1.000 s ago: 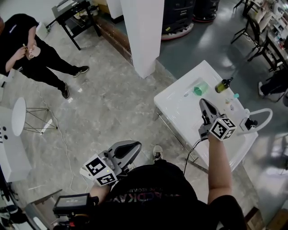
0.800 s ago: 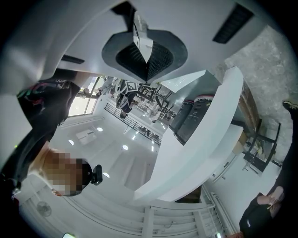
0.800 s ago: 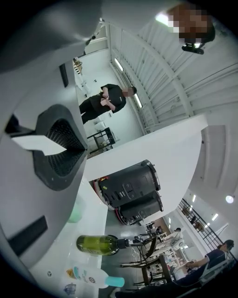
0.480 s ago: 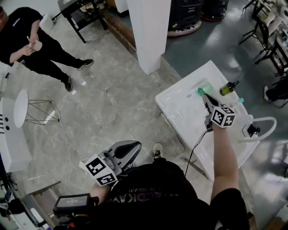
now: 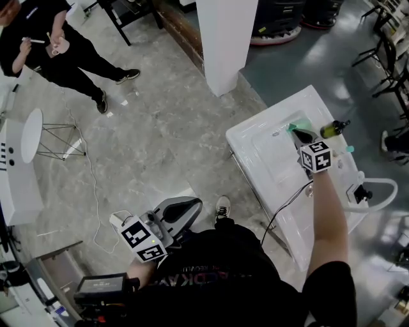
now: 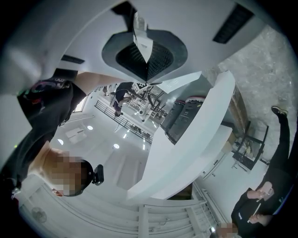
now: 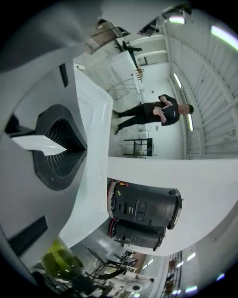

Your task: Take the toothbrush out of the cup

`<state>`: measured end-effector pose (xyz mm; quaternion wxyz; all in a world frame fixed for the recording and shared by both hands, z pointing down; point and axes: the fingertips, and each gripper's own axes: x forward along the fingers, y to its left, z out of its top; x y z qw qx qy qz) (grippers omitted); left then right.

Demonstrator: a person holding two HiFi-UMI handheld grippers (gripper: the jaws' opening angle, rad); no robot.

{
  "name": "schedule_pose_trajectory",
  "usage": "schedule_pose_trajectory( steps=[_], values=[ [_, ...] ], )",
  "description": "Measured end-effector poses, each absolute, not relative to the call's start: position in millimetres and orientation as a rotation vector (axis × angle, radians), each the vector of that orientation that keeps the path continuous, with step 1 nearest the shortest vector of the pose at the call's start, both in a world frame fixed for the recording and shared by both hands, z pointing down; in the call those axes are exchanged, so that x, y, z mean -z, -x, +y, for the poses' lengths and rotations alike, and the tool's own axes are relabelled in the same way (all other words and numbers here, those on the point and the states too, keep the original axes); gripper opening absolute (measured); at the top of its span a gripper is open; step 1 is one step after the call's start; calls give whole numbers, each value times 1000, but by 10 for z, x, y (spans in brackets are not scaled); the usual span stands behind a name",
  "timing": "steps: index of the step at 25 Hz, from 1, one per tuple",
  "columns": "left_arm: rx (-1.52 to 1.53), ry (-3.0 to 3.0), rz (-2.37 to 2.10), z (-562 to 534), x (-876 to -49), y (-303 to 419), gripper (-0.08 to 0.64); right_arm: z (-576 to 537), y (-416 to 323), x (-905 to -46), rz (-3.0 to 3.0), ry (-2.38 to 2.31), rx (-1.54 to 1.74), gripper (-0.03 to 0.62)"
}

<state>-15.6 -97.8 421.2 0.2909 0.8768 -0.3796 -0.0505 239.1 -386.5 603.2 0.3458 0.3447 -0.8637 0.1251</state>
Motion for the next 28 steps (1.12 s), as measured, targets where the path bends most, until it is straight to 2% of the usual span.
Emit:
schedule_pose_trajectory(
  steps=[8, 12, 19, 28],
  values=[
    [140, -2296, -1070, -954, -4324, 180, 8, -3869, -2293, -6383, -2003, -512, 63, 16],
    [145, -2279, -1088, -969, -4347, 207, 8, -3870, -2248, -6528, -1887, -294, 234, 80],
    [152, -2240, -1110, -921, -4373, 233, 8, -3818, -2256, -6772, -1608, 48, 477, 84],
    [170, -2184, -1167, -858, -4435, 311, 8, -3885, -2250, -6940, -1407, 238, 634, 84]
  ],
)
